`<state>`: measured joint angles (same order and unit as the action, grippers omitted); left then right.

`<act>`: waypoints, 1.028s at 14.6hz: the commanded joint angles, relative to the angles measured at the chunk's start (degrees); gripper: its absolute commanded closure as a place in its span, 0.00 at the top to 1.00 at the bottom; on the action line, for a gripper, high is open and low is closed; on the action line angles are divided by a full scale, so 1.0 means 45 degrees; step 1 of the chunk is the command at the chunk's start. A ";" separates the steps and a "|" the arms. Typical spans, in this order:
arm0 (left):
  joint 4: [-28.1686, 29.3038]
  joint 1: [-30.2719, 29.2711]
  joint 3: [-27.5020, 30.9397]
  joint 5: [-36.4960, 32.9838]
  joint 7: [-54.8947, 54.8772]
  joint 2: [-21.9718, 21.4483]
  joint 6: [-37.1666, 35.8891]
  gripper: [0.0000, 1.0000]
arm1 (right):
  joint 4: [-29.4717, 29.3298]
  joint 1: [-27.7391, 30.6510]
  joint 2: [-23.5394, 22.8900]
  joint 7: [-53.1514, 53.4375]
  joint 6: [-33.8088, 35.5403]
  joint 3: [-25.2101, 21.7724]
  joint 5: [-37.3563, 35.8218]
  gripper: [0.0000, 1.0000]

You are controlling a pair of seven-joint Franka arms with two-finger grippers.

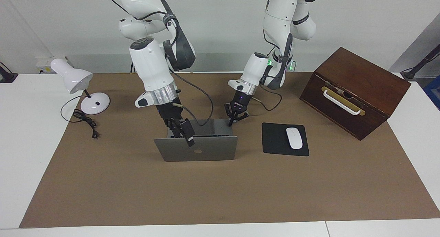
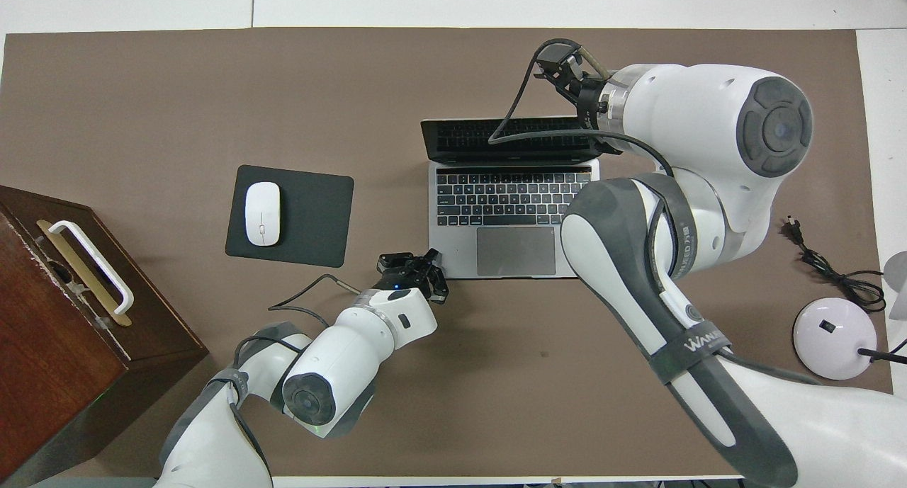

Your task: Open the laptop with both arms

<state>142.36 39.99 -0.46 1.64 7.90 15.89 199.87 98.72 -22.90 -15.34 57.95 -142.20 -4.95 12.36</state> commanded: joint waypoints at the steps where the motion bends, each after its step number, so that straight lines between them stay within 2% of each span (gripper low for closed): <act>1: -0.0346 -0.0020 -0.0035 -0.0267 0.0003 0.0668 0.0194 0.00 | -0.0298 0.0032 0.0243 -0.0515 0.0992 0.0085 0.0379 1.00; 4: -0.0346 -0.0039 -0.0054 -0.0267 0.0003 0.0668 0.0194 0.00 | -0.0219 0.0070 0.1258 -0.0689 0.2649 0.0065 0.0302 1.00; 7: -0.0365 -0.0078 -0.0073 -0.0247 0.0236 0.0649 0.0175 0.00 | -0.0103 0.0245 0.2662 -0.2558 0.4953 -0.0051 0.0185 1.00; 11: -0.0521 -0.0117 -0.0093 -0.0247 0.0920 0.0104 -0.0019 0.00 | -0.0082 0.1667 0.4674 -0.5937 0.8040 -0.0052 0.0029 1.00; 15: -0.0502 -0.0156 -0.0093 -0.0247 0.1253 -0.0910 -0.1460 0.00 | -0.0083 0.3016 0.6122 -0.9411 1.0287 -0.0052 -0.0966 1.00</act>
<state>140.14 39.97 -0.71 1.63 11.93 15.28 198.19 96.91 -12.04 9.30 22.79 -98.78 -5.91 10.02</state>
